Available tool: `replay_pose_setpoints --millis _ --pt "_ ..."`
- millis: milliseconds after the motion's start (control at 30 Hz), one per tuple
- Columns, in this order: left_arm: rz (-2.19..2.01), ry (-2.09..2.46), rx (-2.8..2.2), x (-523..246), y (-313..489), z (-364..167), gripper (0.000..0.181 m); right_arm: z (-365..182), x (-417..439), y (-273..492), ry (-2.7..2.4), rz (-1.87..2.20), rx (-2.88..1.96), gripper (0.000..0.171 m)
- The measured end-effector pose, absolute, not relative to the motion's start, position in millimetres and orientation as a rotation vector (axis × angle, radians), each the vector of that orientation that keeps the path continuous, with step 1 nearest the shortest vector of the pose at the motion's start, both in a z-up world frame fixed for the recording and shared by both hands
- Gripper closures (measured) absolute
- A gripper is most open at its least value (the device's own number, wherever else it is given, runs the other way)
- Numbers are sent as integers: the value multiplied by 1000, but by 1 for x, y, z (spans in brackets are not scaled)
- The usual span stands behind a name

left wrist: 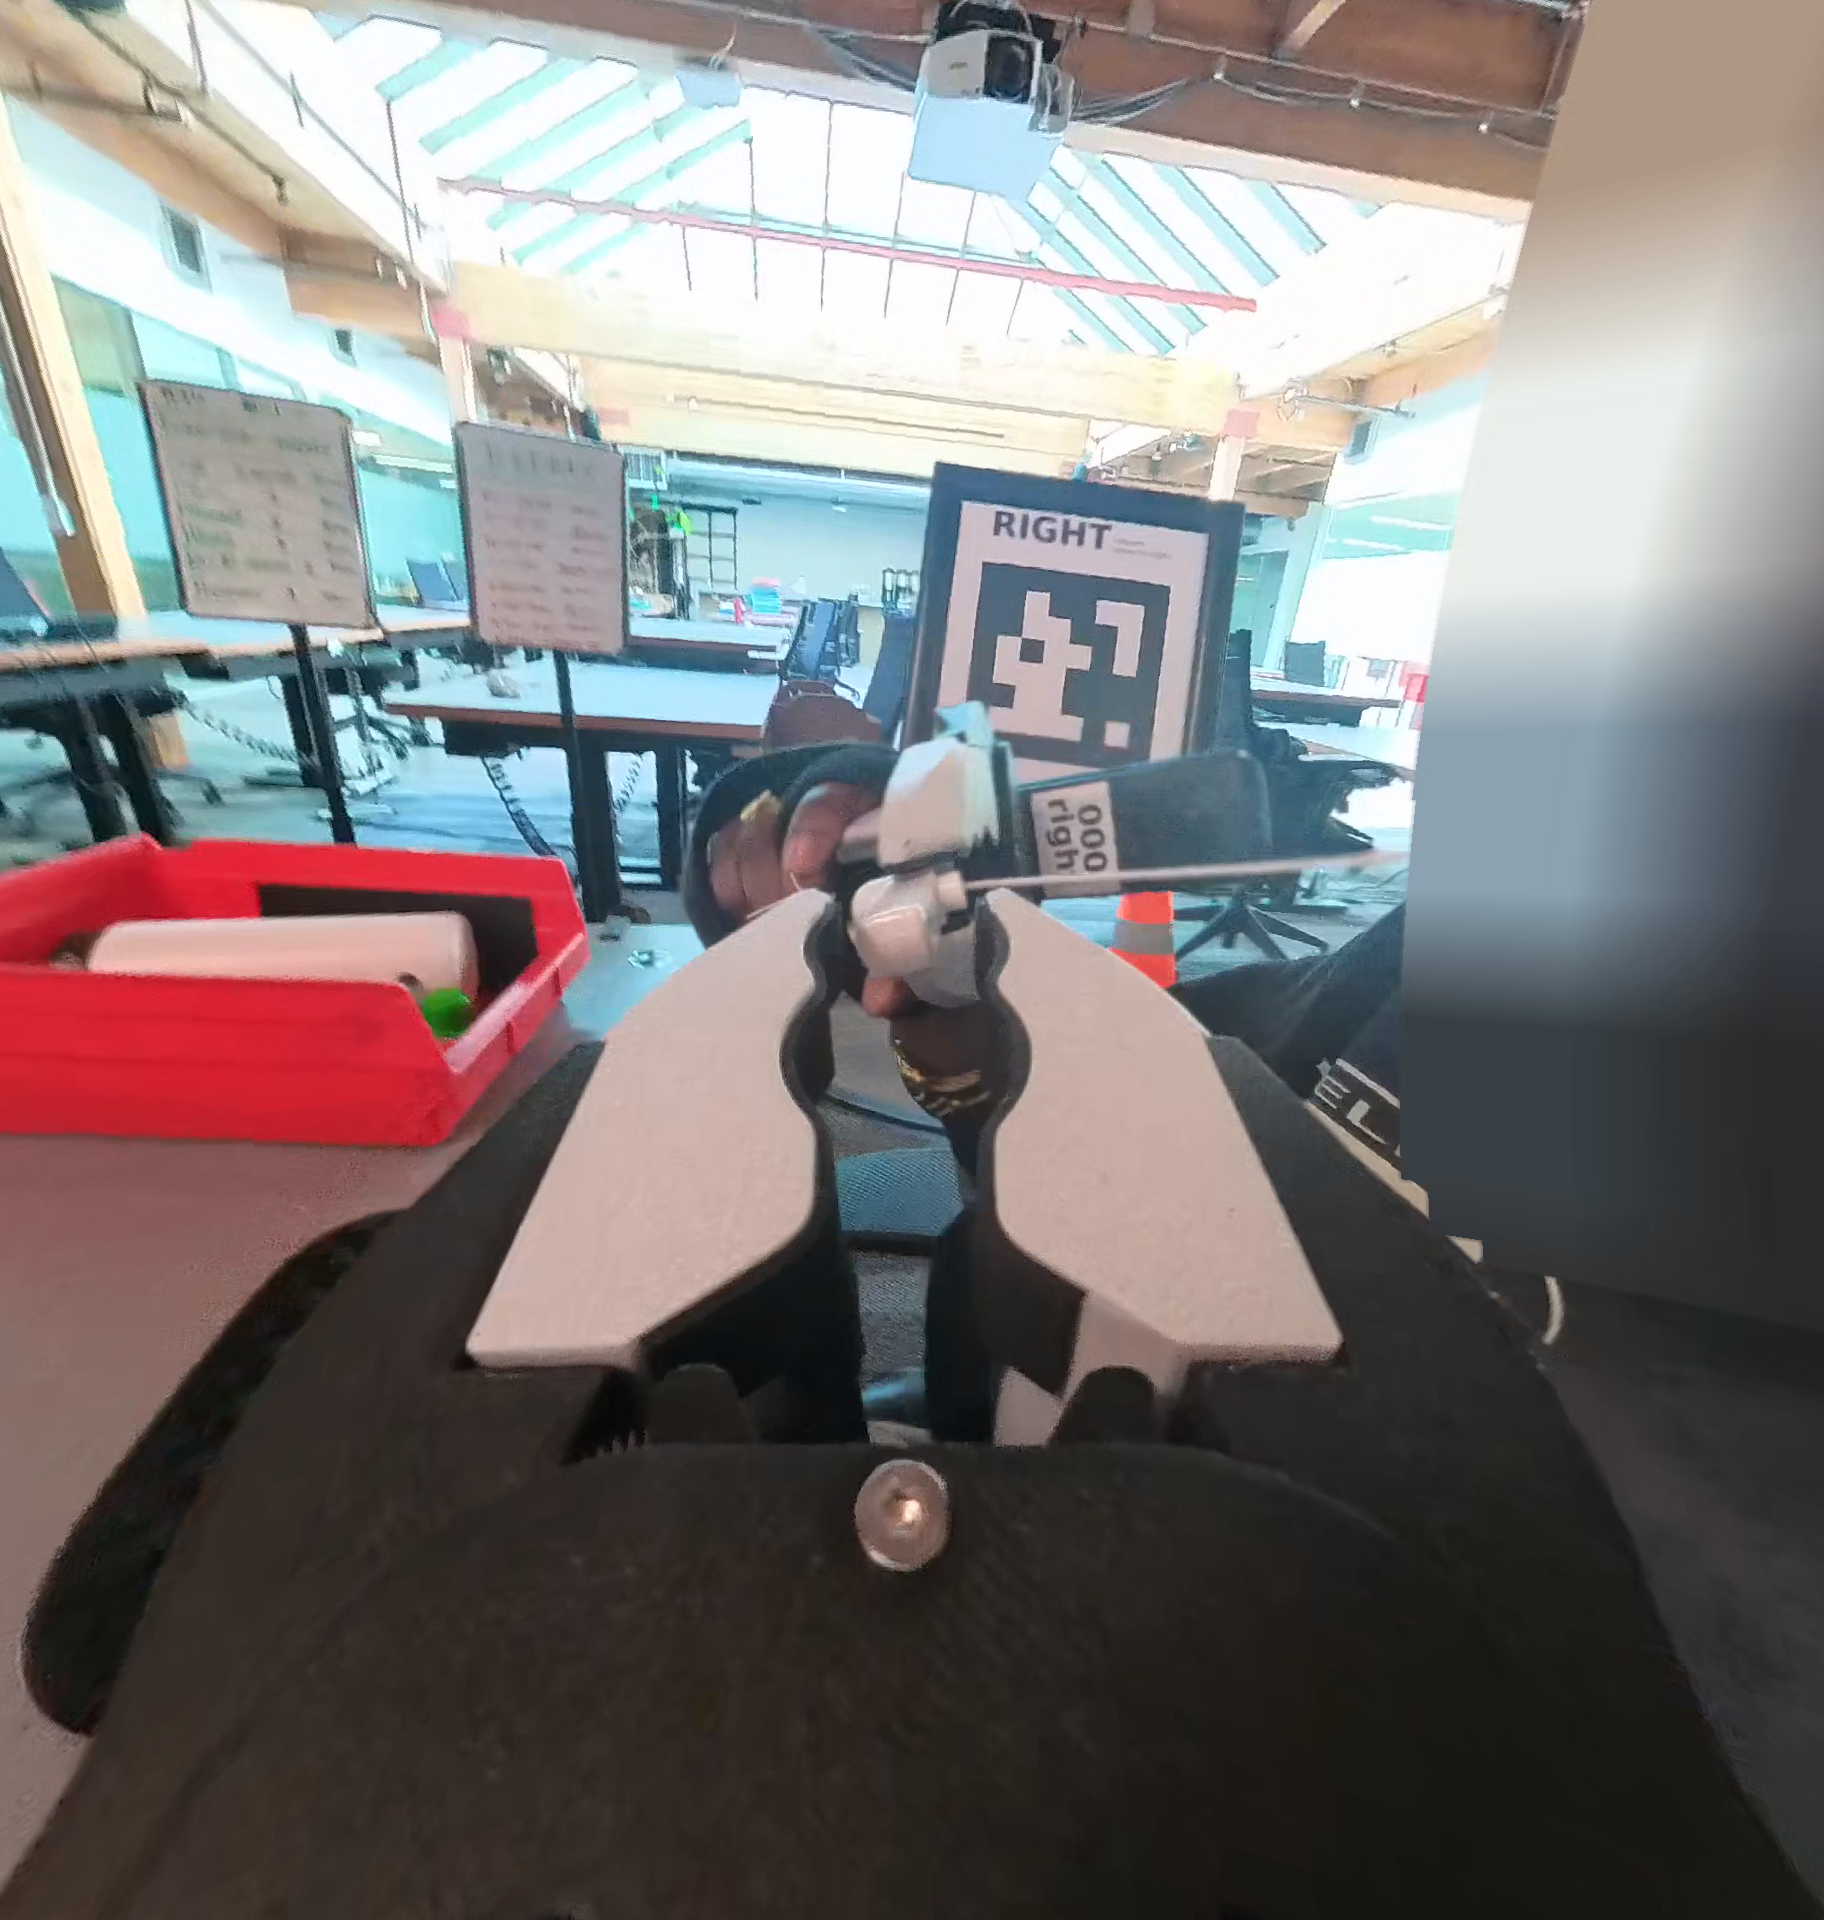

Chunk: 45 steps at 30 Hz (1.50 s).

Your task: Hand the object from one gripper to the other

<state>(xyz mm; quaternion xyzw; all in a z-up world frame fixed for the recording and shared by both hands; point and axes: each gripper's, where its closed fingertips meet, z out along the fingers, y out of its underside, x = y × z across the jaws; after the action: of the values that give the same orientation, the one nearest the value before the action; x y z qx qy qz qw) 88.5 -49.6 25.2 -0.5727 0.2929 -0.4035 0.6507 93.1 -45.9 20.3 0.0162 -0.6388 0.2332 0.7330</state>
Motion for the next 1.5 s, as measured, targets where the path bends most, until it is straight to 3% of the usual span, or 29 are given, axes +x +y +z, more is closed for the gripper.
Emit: replay_pose_setpoints --millis 167,433,567,733,800,933,1067,1200,1500 --pt "-941 696 -1313 94 -51 21 168 22 96 -51 -1354 390 120 158" --pt "-902 702 -1255 92 -52 26 168 26 97 -49 -1334 405 79 155" --pt "-792 684 -1177 81 -52 36 168 35 103 -39 -1397 843 -174 142" --pt "-688 739 -1170 80 -54 34 168 56 115 -26 -1358 1839 -647 136" --pt "-652 766 -1182 83 -53 30 168 51 112 -29 -1397 1972 -735 131" --pt "-619 790 -1198 86 -50 25 168 31 98 -44 -1537 1846 -803 126" --pt "-616 788 -1203 86 -50 24 168 21 89 -49 -1578 1685 -799 143" --pt "-642 751 -1212 85 -49 26 168 23 86 -47 -1563 1505 -696 146" --pt "-885 608 -1272 80 -44 29 155 33 90 -38 -1378 513 -133 146"
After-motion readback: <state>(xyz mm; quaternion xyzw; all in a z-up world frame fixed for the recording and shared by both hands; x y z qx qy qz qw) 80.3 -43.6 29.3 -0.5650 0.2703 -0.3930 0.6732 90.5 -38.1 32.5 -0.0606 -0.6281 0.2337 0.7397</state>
